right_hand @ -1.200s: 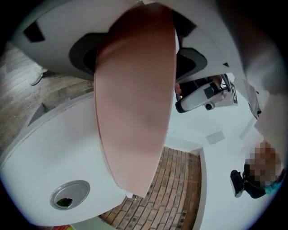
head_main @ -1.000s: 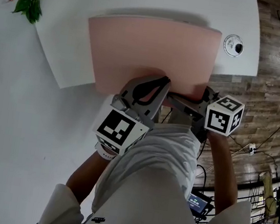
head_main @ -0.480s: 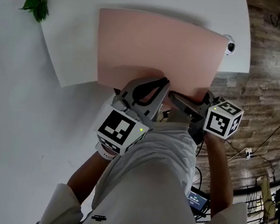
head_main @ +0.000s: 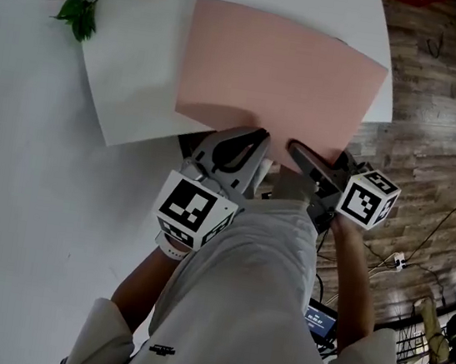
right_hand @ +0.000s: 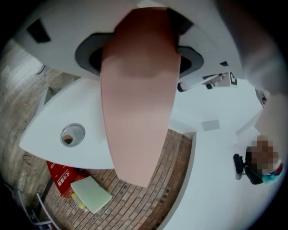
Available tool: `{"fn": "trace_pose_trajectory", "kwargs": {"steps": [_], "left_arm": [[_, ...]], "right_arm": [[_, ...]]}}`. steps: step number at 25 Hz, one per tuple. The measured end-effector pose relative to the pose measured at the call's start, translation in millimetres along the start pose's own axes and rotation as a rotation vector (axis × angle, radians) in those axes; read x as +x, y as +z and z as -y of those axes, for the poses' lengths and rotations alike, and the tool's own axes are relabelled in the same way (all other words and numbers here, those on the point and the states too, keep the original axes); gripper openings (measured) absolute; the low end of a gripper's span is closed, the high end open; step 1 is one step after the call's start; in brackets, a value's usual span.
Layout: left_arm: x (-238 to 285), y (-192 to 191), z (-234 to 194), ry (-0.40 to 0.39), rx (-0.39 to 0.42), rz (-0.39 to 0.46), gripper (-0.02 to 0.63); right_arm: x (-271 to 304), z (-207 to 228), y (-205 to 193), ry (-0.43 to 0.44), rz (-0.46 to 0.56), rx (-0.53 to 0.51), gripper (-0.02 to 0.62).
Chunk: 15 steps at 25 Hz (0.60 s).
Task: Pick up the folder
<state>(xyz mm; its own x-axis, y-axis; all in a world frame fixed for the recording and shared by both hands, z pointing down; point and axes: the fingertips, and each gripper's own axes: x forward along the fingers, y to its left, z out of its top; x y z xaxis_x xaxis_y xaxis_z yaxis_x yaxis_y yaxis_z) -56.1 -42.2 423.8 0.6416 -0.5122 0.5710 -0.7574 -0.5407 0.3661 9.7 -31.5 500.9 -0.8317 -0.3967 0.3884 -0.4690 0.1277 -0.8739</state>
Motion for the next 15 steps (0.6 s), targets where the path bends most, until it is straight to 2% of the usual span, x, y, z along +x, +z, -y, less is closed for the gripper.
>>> {"fn": "trace_pose_trajectory", "kwargs": {"steps": [4,15], "left_arm": [[-8,10,1,0.007,-0.002,0.031,0.031],[-38,14,5,0.017,0.008,0.062,0.031]], "right_arm": [[-3,0,17,-0.049,0.070,0.022,0.324],[-5,-38,28,0.024,0.169,0.050,0.304]]}}
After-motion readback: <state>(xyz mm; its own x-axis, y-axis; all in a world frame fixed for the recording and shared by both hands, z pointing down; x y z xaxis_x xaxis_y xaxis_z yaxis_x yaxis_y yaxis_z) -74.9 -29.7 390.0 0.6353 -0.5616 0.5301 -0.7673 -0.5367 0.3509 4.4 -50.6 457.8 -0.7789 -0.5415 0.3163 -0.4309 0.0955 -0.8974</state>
